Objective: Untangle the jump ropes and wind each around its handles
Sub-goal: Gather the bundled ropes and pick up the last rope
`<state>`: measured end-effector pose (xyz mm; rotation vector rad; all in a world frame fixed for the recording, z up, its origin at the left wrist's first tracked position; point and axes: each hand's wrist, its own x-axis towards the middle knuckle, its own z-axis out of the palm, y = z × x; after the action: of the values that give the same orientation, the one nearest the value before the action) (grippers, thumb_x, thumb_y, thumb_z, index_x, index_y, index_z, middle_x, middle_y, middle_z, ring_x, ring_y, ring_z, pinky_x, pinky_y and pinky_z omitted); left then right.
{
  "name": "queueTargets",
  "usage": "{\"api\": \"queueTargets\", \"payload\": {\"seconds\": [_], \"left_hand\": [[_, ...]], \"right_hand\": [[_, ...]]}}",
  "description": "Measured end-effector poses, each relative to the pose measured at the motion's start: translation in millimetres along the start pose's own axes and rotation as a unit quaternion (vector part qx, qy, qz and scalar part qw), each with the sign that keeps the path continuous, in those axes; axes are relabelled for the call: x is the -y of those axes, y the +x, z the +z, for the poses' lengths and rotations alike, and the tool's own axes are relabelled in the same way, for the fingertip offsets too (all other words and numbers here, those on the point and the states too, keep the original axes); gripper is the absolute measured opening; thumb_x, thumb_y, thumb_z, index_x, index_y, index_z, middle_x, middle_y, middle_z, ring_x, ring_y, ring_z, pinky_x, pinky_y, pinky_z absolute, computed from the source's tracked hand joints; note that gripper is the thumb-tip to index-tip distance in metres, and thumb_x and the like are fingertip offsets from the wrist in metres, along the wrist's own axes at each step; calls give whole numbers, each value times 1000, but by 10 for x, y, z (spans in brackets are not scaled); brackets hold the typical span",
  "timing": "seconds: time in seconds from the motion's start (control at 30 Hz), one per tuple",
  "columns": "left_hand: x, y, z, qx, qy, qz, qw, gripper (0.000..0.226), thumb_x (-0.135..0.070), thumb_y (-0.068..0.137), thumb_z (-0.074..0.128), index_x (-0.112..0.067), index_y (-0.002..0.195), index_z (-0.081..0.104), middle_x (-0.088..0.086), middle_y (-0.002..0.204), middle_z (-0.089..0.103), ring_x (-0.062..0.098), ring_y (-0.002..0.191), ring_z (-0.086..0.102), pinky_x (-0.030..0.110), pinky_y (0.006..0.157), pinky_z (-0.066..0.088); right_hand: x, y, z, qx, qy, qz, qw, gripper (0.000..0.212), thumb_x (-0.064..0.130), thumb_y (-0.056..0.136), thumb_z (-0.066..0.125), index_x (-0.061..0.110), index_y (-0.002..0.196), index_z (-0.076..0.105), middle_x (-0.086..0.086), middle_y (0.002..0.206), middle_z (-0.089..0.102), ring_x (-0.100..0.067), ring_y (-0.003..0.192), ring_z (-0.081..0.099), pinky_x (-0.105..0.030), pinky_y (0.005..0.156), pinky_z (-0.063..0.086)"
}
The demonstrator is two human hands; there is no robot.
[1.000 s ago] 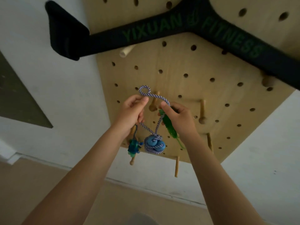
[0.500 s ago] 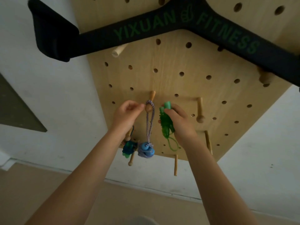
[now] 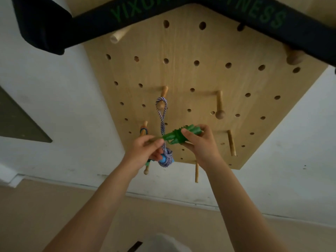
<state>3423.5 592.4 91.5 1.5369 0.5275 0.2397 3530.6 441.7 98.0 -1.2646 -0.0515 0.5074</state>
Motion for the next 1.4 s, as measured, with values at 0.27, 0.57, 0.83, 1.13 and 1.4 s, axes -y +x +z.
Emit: {"api": "queueTargets", "payload": {"seconds": [0.27, 0.57, 0.83, 1.13, 1.4], "left_hand": [[-90, 32, 77, -54, 18, 26, 998, 17, -21, 93, 68, -4, 98, 71, 7, 75, 70, 12, 65, 66, 23, 67, 59], [-354, -44, 82, 68, 66, 57, 994, 10, -15, 92, 66, -7, 91, 71, 4, 77, 74, 20, 72, 72, 27, 67, 59], [-555, -36, -130, 64, 34, 90, 993, 15, 2, 86, 69, -10, 95, 69, 3, 78, 75, 15, 72, 71, 23, 65, 56], [-638, 273, -105, -105, -25, 117, 987, 10, -11, 84, 77, -10, 93, 72, 0, 69, 72, 13, 65, 66, 27, 64, 55], [-638, 426, -106, -76, -64, 109, 989, 4, -8, 88, 71, -10, 91, 68, 1, 69, 70, 12, 60, 64, 23, 59, 54]], "right_hand": [[-44, -89, -174, 157, -269, 35, 950, 41, 18, 79, 81, 11, 113, 59, -8, 91, 68, -12, 71, 68, -23, 64, 55], [50, -142, -56, 215, -179, -115, 953, 22, 14, 92, 65, 10, 113, 67, -7, 102, 72, -17, 97, 68, -31, 89, 55], [233, -72, 186, 220, -211, -146, 941, 7, 12, 89, 68, 7, 94, 69, -4, 84, 69, -16, 78, 63, -33, 78, 54], [418, 133, 488, 109, -208, -191, 953, 6, 15, 93, 65, 11, 89, 67, 1, 71, 62, -9, 63, 55, -23, 61, 49], [460, 324, 593, 109, -198, -152, 962, 8, 10, 95, 61, 11, 87, 63, -3, 65, 64, -15, 54, 58, -29, 58, 51]]}}
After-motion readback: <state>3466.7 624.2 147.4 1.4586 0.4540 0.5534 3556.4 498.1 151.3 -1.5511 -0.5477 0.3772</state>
